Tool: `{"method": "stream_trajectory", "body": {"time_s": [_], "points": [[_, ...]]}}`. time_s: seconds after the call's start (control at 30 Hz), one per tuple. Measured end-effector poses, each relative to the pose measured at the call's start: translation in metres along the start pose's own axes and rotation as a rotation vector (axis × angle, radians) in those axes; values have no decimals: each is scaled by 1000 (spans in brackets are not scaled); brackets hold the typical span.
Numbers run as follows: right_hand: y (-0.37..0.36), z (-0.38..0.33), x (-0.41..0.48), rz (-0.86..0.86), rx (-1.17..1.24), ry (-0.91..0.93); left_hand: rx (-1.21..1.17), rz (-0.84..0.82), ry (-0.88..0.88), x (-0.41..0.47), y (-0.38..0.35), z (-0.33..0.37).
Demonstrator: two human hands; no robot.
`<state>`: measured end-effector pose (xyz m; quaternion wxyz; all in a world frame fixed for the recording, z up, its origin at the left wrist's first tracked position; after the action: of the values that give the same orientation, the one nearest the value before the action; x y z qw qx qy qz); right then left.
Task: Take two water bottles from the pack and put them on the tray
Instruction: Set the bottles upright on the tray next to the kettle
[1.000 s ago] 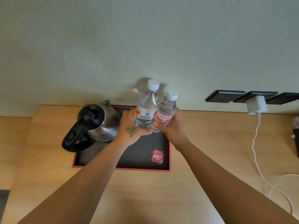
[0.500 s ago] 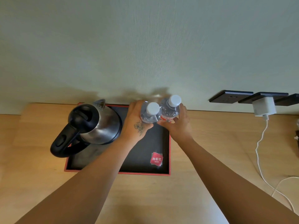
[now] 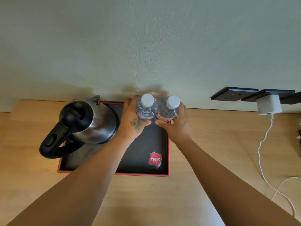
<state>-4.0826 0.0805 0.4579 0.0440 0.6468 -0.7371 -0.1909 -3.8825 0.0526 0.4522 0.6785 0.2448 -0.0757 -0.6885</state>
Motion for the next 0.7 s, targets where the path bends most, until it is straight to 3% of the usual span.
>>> {"method": "stream_trajectory", "body": {"time_s": [0.3,0.43,0.57,0.7], "points": [[4,-13,-13,-5,-105,31,118,-33,-18,-9,9,2],[21,-41,-24,25,-61,116,54,-27,-28,-23,31,17],[33,-74,-31,28,-67,203,71,-39,-145,-40,60,58],[34,-102,-29,-40,-131,218,183,-168,-334,-46,73,110]]}}
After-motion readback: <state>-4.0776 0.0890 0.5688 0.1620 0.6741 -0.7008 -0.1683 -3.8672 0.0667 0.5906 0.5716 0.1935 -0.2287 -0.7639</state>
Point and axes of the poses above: each hand's wrist, its own x-axis towards the middle knuckle, its own y-axis out of the back of the hand, z = x × y, the point moved 10 cm from there along x, towards the middle knuckle, and after that the axes turned 8 degrees about x, right-handed, at the moved point
